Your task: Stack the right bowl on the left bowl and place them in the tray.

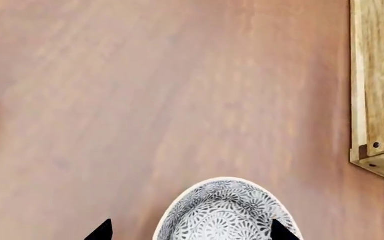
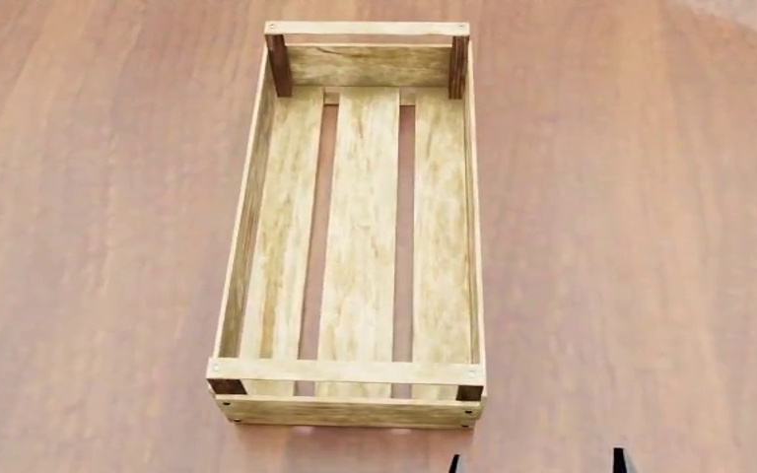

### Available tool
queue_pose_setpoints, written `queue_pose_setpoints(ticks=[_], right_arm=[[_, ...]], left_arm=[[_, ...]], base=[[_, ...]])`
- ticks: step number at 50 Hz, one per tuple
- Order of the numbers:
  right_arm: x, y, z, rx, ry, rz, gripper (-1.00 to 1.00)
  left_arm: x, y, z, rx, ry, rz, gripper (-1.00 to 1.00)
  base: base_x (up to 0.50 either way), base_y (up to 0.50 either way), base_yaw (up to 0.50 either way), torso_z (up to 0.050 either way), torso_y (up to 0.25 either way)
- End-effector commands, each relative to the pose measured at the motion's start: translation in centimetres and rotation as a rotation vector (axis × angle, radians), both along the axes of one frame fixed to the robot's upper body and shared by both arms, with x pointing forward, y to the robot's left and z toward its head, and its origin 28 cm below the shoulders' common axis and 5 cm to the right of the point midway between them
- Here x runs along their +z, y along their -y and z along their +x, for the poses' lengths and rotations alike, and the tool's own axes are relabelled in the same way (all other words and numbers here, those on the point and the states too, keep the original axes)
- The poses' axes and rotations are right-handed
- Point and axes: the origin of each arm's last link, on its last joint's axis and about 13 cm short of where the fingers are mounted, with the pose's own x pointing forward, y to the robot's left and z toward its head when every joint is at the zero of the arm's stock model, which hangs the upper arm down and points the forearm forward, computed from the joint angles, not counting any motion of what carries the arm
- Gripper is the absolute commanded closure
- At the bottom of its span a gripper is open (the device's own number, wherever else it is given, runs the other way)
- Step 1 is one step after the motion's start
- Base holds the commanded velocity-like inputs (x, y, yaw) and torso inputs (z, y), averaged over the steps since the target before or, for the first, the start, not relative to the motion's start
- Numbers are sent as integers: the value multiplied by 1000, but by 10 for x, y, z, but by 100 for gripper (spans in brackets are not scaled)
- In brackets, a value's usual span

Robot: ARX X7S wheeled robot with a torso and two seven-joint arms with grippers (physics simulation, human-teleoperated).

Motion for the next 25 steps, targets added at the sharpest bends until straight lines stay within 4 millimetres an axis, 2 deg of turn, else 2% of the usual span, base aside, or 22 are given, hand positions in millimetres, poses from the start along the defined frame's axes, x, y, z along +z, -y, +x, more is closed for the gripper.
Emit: queue_pose_setpoints(ticks=[1, 16, 25], right_arm=[[1, 0, 1, -8, 15, -20, -100], [-2, 1, 1, -7, 7, -20, -100], [-3, 1, 2, -10, 5, -22, -100]], left_arm=[[-7, -1, -2, 15, -15, -61, -100], [-7, -5, -2, 54, -1, -32, -100], [-16, -6, -2, 65, -30, -55, -100]], base=[[0, 0, 0, 0, 0], [0, 0, 0, 0, 0], [0, 0, 0, 0, 0]])
